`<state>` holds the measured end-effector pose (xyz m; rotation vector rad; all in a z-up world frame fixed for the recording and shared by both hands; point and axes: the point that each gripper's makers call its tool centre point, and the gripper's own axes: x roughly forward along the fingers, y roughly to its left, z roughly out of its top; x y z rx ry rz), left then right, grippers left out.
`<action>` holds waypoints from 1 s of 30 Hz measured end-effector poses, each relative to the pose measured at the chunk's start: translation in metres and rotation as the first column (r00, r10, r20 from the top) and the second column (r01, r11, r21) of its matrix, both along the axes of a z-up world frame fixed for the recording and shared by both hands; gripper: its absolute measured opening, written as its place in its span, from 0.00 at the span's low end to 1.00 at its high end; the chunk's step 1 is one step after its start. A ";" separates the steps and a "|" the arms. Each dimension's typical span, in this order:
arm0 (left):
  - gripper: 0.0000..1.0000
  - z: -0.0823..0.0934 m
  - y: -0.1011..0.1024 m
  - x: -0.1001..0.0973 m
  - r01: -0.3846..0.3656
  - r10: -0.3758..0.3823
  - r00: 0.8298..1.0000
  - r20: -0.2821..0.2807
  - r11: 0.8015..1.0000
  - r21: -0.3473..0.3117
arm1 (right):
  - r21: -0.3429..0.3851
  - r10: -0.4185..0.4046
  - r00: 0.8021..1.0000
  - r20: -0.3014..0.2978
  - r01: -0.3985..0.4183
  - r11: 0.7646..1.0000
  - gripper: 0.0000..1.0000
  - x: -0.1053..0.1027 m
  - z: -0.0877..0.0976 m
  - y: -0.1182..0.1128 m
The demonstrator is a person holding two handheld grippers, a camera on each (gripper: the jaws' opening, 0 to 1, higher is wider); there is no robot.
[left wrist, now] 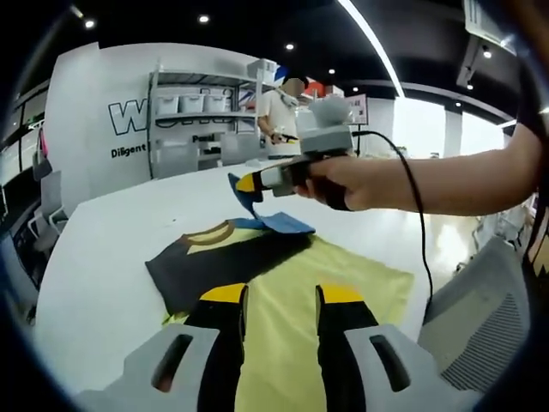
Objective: Fold the garment on the visible template until the final outline fits inside the template.
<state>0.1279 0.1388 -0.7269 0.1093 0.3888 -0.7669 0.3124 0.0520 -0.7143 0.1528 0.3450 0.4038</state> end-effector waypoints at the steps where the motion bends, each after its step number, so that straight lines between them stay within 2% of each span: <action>1: 0.27 0.000 0.001 0.000 -0.002 0.002 1.000 -0.001 1.000 -0.001 | 0.001 0.010 1.000 -0.004 -0.010 1.000 0.00 0.000 -0.001 0.006; 11: 0.27 0.003 0.009 -0.002 -0.008 0.008 1.000 -0.001 1.000 -0.006 | -0.023 0.081 0.996 -0.024 -0.081 0.996 0.00 0.002 -0.012 0.045; 18: 0.27 0.002 0.018 -0.001 -0.022 0.022 1.000 -0.008 1.000 -0.005 | -0.087 0.149 0.986 -0.074 -0.156 0.984 0.00 0.005 -0.036 0.071; 30: 0.27 0.000 0.026 0.003 -0.042 0.042 0.999 -0.015 0.999 -0.007 | -0.136 0.208 0.965 -0.159 -0.231 0.963 0.00 0.003 -0.077 0.096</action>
